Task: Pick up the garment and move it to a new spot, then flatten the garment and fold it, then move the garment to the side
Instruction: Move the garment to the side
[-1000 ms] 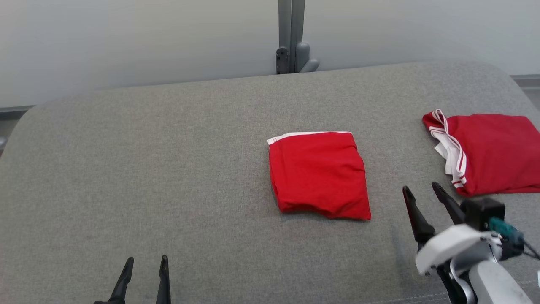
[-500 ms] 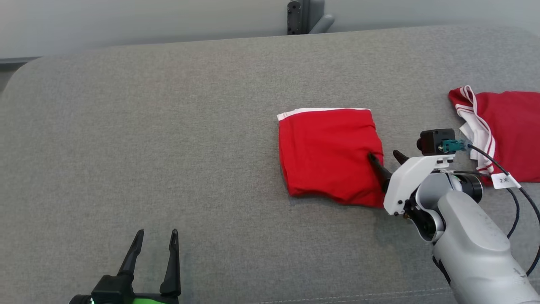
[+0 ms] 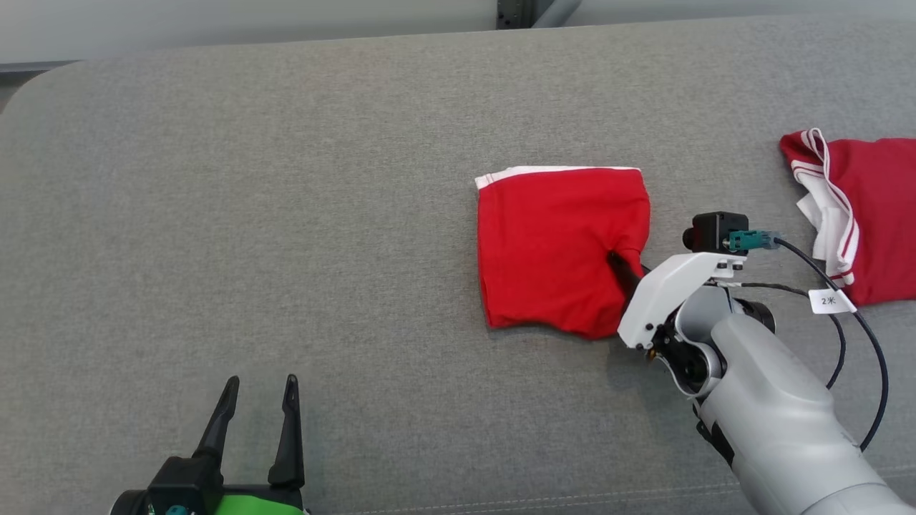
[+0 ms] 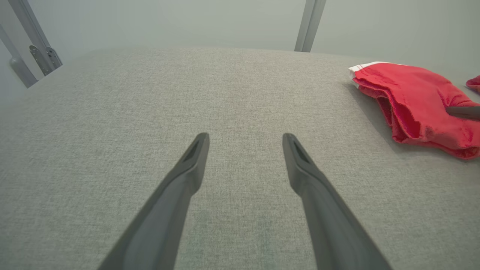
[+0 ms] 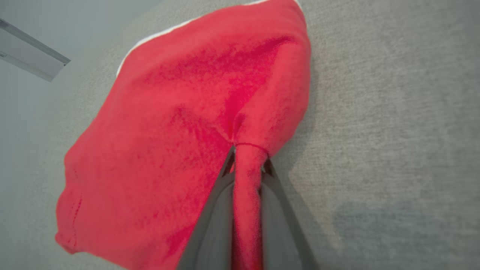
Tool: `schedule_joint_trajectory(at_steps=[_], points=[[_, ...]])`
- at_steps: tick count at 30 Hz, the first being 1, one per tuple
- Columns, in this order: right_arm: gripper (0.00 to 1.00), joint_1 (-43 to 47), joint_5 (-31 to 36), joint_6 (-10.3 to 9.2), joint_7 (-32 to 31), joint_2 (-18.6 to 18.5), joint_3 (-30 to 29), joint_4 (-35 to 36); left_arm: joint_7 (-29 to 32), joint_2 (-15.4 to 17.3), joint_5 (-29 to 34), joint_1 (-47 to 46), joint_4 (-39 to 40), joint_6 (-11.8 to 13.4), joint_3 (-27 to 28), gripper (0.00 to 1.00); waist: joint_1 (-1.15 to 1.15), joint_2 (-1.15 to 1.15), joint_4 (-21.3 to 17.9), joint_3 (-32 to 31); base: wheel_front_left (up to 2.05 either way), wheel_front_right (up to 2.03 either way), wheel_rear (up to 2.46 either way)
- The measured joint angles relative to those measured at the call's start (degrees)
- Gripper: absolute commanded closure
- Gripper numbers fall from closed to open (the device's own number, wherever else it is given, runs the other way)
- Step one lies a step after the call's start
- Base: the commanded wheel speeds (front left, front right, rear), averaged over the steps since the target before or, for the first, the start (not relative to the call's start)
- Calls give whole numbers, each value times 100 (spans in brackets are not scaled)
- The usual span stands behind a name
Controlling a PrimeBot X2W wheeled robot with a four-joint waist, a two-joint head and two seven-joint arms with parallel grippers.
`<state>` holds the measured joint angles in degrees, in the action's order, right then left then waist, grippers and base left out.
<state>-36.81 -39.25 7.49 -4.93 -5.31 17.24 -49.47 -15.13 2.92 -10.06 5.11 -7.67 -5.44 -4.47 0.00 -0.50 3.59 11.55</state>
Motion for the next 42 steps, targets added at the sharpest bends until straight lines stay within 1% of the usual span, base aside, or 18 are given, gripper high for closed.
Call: schedule_joint_trajectory(at_steps=[5, 11, 15, 19, 22, 25, 32, 35, 39, 42], points=[[100, -120, -158, 0, -94, -331, 545, 413, 0, -1, -58, -12, 125, 45, -23, 0, 0, 0, -352, -7, 0, 0, 0], [100, -487, -189, 0, -458, -984, 1112, 1099, 0, -1, -94, -47, 212, 38, -89, 0, 0, 0, -882, 7, 0, 0, 0], [100, -854, -187, 0, -755, -1368, 1318, 1489, 0, -4, -92, -151, 258, -4, -145, 0, 0, 0, -1198, 41, 0, 0, 0], [100, -1163, -222, 0, -1104, -1778, 1366, 1817, 0, -4, -92, -172, 287, -9, -158, 0, 0, 0, -1403, 105, 0, 0, 0], [100, -1246, -361, 0, -1377, -2104, 1291, 1992, 0, -5, -92, -177, 296, -19, -154, 0, 0, 0, -1441, 197, 0, 0, 0], [100, -1277, -464, 0, -1612, -2397, 1128, 2012, 0, -4, -90, -170, 291, -38, -134, 0, 0, 0, -1414, 269, 0, 0, 0], [100, -1285, -519, 0, -1969, -2775, 929, 1606, 0, -4, -21, -242, 282, -71, -200, 0, 0, 0, -1296, 453, 0, 0, 0], [100, -1354, -378, 0, -1967, -2875, 915, 1371, 0, -5, 30, -323, 269, -110, -214, 0, 0, 0, -1226, 559, 0, 0, 0], [100, -1461, 51, 0, -1884, -3012, 1009, 1016, 0, -4, 81, -388, 240, -120, -182, 0, 0, 0, -1113, 709, 0, 0, 0], [100, -1506, 365, 1, -1837, -3111, 992, 590, 0, -4, 108, -431, 221, -137, -155, 0, 0, 0, -1014, 803, 0, 0, 0]])
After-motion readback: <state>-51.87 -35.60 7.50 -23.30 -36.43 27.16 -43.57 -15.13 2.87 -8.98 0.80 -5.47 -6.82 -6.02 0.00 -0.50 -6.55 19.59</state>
